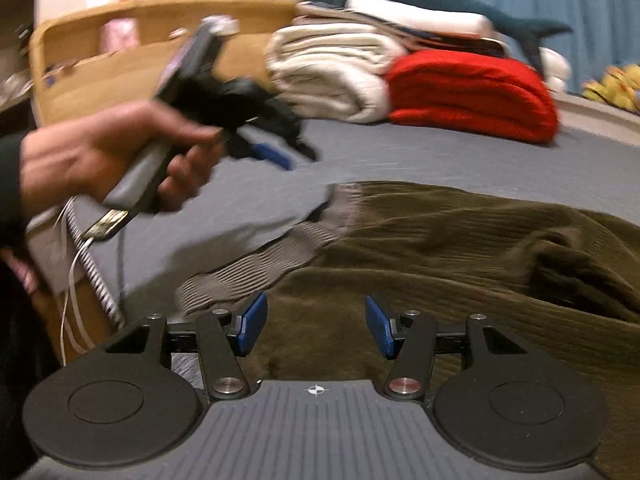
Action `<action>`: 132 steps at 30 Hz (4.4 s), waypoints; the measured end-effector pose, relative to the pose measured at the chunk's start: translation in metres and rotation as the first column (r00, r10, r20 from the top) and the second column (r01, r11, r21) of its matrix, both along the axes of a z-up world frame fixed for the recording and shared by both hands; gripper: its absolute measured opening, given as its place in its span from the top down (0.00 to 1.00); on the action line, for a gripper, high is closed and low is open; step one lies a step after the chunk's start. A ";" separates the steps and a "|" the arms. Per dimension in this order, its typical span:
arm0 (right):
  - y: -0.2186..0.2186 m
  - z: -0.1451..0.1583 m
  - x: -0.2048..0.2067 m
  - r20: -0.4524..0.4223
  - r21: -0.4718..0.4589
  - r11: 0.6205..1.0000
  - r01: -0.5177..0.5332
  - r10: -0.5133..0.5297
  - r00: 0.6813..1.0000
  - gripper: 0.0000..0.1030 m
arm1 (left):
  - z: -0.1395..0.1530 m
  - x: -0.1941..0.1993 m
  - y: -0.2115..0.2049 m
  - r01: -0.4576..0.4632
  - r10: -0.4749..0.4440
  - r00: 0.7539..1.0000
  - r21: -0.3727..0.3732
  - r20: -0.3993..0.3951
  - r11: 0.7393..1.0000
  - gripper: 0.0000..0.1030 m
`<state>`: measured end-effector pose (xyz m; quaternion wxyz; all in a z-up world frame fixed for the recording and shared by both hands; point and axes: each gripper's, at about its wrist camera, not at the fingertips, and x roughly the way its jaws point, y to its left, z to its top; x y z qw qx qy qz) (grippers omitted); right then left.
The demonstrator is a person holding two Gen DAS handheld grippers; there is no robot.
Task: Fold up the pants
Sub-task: 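Move both tools back toward the grey striped waistband, then close the right tool on the grey striped waistband, then pull the waistband flat across the mattress with the right tool, then open, then move both open tools over the flattened pants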
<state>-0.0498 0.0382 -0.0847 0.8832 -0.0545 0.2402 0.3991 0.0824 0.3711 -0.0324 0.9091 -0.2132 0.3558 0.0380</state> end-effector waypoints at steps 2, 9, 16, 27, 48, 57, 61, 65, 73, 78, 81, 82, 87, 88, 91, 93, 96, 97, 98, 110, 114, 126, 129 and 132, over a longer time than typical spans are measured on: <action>0.012 -0.003 -0.005 0.015 -0.020 0.999 -0.049 0.050 0.999 0.45 | -0.007 0.005 0.010 -0.011 0.011 1.000 -0.023 -0.007 1.000 0.50; 0.056 -0.014 -0.016 0.008 -0.089 0.967 -0.237 0.239 0.971 0.44 | -0.029 0.027 0.016 -0.001 -0.001 1.000 -0.103 -0.027 0.995 0.30; 0.084 -0.023 -0.024 -0.002 -0.207 0.930 -0.305 0.311 0.950 0.45 | -0.052 0.059 0.002 0.034 -0.040 0.998 -0.102 -0.056 0.994 0.30; 0.088 -0.015 -0.028 -0.017 -0.210 0.925 -0.316 0.320 0.947 0.86 | -0.065 0.087 -0.024 0.117 -0.113 0.992 0.068 -0.057 0.991 0.47; 0.108 0.009 -0.047 0.024 -0.177 0.929 -0.324 0.333 0.943 0.68 | 0.001 0.031 -0.018 0.068 -0.093 0.992 0.263 0.082 0.962 0.40; 0.056 0.010 -0.036 -0.089 -0.116 0.980 -0.165 0.155 0.984 0.56 | 0.001 -0.006 -0.058 0.382 -0.386 0.922 0.178 -0.011 0.907 0.51; 0.042 -0.011 -0.033 -0.179 -0.163 0.978 -0.129 0.099 0.979 0.56 | -0.040 -0.006 -0.086 0.478 -0.400 0.869 0.283 -0.292 0.831 0.52; 0.024 0.012 -0.044 -0.112 -0.112 0.990 -0.080 0.067 0.991 0.56 | -0.007 -0.018 -0.101 0.441 -0.397 0.894 0.261 -0.206 0.859 0.52; -0.009 -0.012 -0.041 -0.185 -0.205 0.979 -0.018 -0.020 0.983 0.50 | -0.038 -0.046 -0.119 0.603 -0.502 0.784 0.259 -0.366 0.754 0.53; -0.057 0.025 -0.047 -0.159 -0.051 0.996 0.069 -0.076 0.984 0.49 | 0.010 -0.073 -0.092 0.392 -0.361 0.915 0.188 -0.180 0.901 0.51; -0.088 0.047 -0.038 -0.103 -0.023 0.988 0.151 -0.153 0.983 0.48 | 0.031 -0.088 -0.083 0.289 -0.281 0.956 0.113 -0.083 0.951 0.50; -0.097 0.055 -0.033 -0.092 -0.013 0.985 0.174 -0.175 0.980 0.48 | 0.035 -0.092 -0.085 0.265 -0.258 0.963 0.111 -0.070 0.958 0.50; -0.145 0.098 -0.004 -0.026 0.093 0.960 0.266 -0.264 0.964 0.38 | 0.036 -0.088 -0.105 0.235 -0.227 0.971 0.143 -0.069 0.961 0.54; -0.155 0.105 0.002 -0.010 0.106 0.955 0.277 -0.277 0.961 0.38 | 0.035 -0.084 -0.110 0.236 -0.229 0.971 0.149 -0.064 0.960 0.56; -0.182 0.120 0.021 0.025 0.143 0.944 0.297 -0.303 0.953 0.35 | 0.030 -0.084 -0.124 0.240 -0.234 0.971 0.148 -0.057 0.959 0.72; -0.198 0.123 0.034 0.048 0.151 0.938 0.313 -0.323 0.945 0.33 | 0.028 -0.074 -0.134 0.252 -0.248 0.968 0.163 -0.045 0.954 0.77; -0.217 0.118 0.061 0.048 0.149 0.922 0.356 -0.367 0.929 0.33 | 0.021 -0.059 -0.145 0.274 -0.271 0.962 0.179 -0.040 0.945 0.79; -0.223 0.114 0.067 0.038 0.151 0.916 0.372 -0.381 0.924 0.33 | 0.020 -0.057 -0.147 0.281 -0.278 0.960 0.181 -0.040 0.943 0.79; -0.232 0.107 0.076 0.018 0.158 0.907 0.391 -0.398 0.917 0.33 | 0.019 -0.053 -0.150 0.288 -0.286 0.957 0.183 -0.041 0.940 0.79; -0.267 0.057 0.110 -0.163 0.197 0.818 0.541 -0.517 0.840 0.33 | -0.004 0.002 -0.157 0.313 -0.304 0.950 0.207 -0.078 0.927 0.79; -0.266 0.059 0.108 -0.168 0.216 0.821 0.528 -0.502 0.849 0.33 | -0.006 0.023 -0.146 0.297 -0.291 0.955 0.212 -0.059 0.931 0.79; -0.260 0.053 0.121 -0.167 0.161 0.845 0.511 -0.487 0.857 0.33 | -0.032 0.087 -0.091 0.122 -0.145 0.988 0.328 0.047 0.937 0.51; -0.261 0.052 0.121 -0.161 0.147 0.848 0.509 -0.487 0.858 0.33 | -0.036 0.098 -0.086 0.109 -0.138 0.989 0.349 0.061 0.931 0.33; -0.262 0.051 0.121 -0.159 0.136 0.852 0.505 -0.484 0.860 0.33 | -0.040 0.111 -0.086 0.124 -0.151 0.987 0.374 0.046 0.919 0.20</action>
